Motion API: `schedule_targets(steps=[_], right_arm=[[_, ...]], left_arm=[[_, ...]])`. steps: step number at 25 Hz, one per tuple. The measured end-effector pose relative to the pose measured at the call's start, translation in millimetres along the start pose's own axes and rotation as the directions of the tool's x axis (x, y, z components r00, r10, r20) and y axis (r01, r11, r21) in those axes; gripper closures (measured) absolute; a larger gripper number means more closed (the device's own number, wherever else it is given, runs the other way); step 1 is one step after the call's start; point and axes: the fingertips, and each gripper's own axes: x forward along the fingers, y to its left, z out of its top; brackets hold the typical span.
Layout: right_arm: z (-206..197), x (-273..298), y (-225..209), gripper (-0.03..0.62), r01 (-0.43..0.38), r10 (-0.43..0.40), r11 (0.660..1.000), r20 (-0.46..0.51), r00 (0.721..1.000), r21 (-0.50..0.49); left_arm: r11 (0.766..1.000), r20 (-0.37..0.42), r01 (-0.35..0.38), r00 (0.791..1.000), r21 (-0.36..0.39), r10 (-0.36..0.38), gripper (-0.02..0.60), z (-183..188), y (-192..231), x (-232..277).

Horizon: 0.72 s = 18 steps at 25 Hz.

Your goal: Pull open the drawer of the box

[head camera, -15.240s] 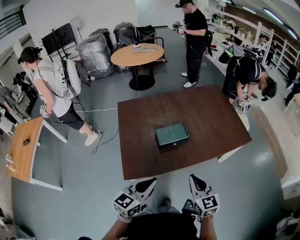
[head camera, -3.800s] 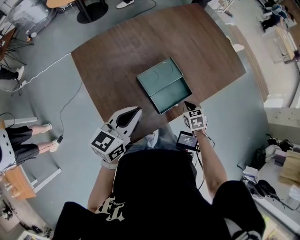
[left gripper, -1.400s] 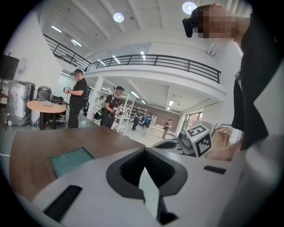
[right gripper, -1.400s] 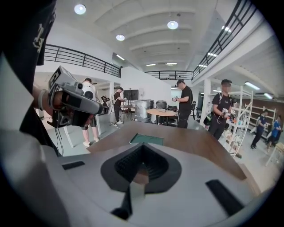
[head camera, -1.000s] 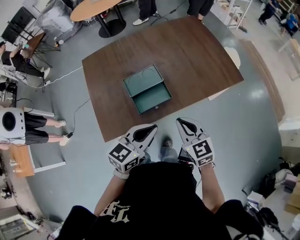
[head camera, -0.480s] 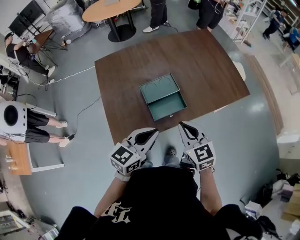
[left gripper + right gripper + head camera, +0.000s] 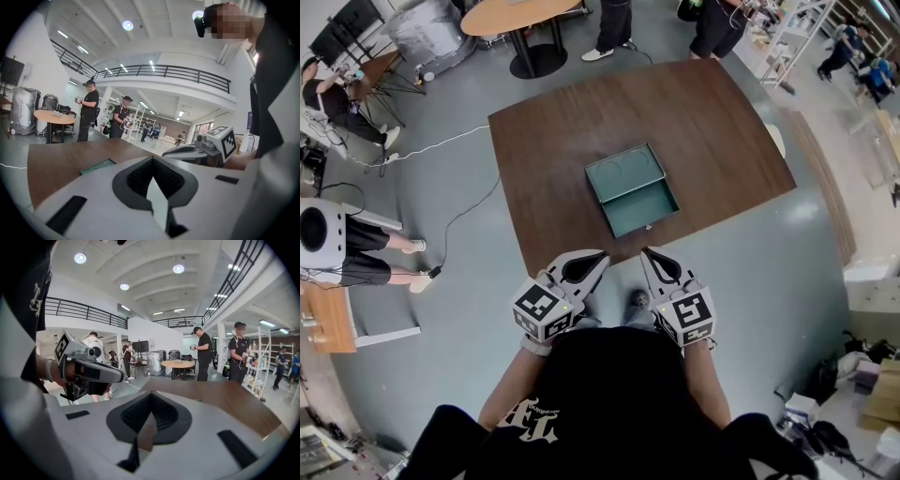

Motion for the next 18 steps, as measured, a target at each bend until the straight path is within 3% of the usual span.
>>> schedule_targets(steps=[8, 18], right_arm=[[-2, -21, -32, 0.606, 0.042, -0.048, 0.991, 0.048, 0.998, 0.13], [-9, -34, -64, 0.606, 0.073, -0.083, 0.981, 0.048, 0.995, 0.181]], left_arm=[[1.0, 0.014, -0.001, 1.0, -0.005, 0.001, 0.575, -1, 0, -3], [1.0, 0.007, -0.007, 1.0, -0.02, 0.007, 0.575, -6, -4, 4]])
